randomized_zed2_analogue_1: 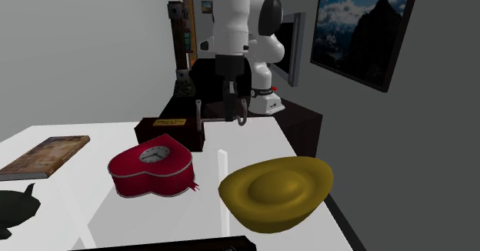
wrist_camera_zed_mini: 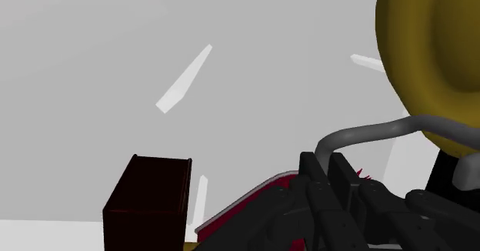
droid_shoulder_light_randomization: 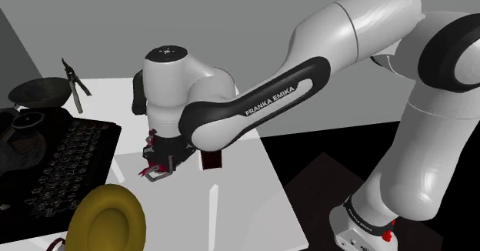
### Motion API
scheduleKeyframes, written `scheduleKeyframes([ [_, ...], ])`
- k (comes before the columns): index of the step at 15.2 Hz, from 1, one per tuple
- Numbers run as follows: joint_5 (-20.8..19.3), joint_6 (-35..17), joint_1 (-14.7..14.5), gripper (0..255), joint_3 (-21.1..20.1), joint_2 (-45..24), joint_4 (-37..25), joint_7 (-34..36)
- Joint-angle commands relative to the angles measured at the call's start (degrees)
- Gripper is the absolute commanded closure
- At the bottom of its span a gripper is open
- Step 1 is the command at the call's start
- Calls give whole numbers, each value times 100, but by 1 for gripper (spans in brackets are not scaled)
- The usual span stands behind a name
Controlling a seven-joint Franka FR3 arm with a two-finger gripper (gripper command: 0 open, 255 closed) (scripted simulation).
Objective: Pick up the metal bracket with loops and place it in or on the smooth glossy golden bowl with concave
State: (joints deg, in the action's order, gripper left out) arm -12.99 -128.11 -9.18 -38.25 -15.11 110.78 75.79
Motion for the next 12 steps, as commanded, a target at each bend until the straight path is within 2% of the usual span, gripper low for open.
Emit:
scheduleKeyframes([
  [1,-158,106,-199,255,-3,-200,-246,243],
  [7,-776,472,-1129,255,103,-1107,-1300,1133],
  [12,-1175,900,-1983,255,263,-1939,-2445,1662],
])
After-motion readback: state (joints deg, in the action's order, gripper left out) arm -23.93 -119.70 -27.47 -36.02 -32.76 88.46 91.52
